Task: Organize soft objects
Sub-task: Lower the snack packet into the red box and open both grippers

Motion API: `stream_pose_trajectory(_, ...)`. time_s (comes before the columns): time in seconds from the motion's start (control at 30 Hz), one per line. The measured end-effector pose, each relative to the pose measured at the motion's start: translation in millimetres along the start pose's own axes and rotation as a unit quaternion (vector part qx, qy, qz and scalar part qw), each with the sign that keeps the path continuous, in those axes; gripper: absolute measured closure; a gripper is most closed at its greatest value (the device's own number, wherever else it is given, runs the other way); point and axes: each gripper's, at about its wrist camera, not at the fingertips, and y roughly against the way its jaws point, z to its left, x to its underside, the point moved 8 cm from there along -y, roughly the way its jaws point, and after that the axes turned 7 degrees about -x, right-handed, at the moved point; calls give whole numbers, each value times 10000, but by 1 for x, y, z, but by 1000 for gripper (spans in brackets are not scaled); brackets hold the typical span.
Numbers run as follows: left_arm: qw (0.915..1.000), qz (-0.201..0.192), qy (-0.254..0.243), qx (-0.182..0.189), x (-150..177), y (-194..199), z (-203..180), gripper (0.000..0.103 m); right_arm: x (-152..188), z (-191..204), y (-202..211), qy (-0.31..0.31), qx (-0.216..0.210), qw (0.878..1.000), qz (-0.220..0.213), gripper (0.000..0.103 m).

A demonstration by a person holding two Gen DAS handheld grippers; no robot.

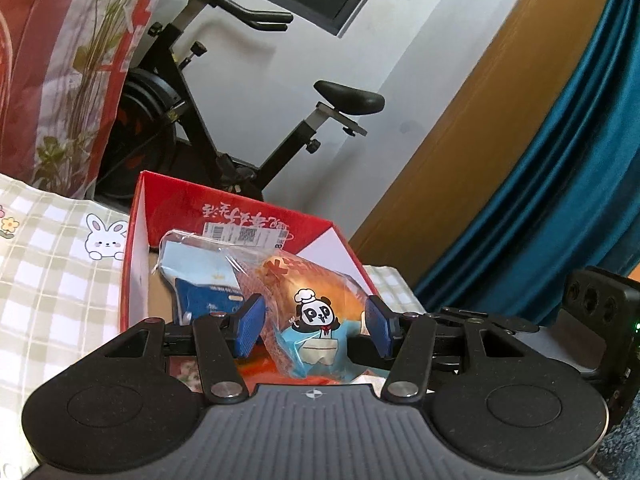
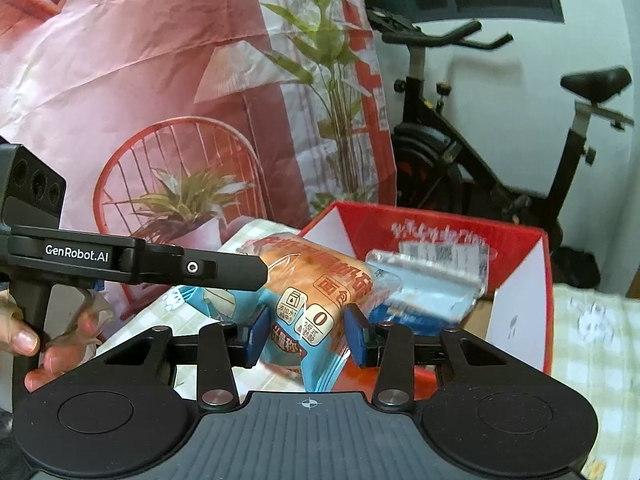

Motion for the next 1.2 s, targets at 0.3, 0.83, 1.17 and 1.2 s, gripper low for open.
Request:
stream_pose_trajectory(0.3,9998,164,67,-112,-15,-38,10,46,-18,-34,-26,125,9,9999,56,65)
stream_pose_trajectory(0.83,9971,593,-34,-482,-11,-94,26,46,3,-95,-78,-387,213,9978,492,64)
stream_pose_trajectory(1.17,9899,335,-809,-1117,-15,-70,22,36,13,-97,-73,-138,903,9931,736,51)
stream_pose_trajectory(1.2,9879,306,-898,-1227,-15,-66,21,32,13,-96,-71,-110,941,9928,739,49)
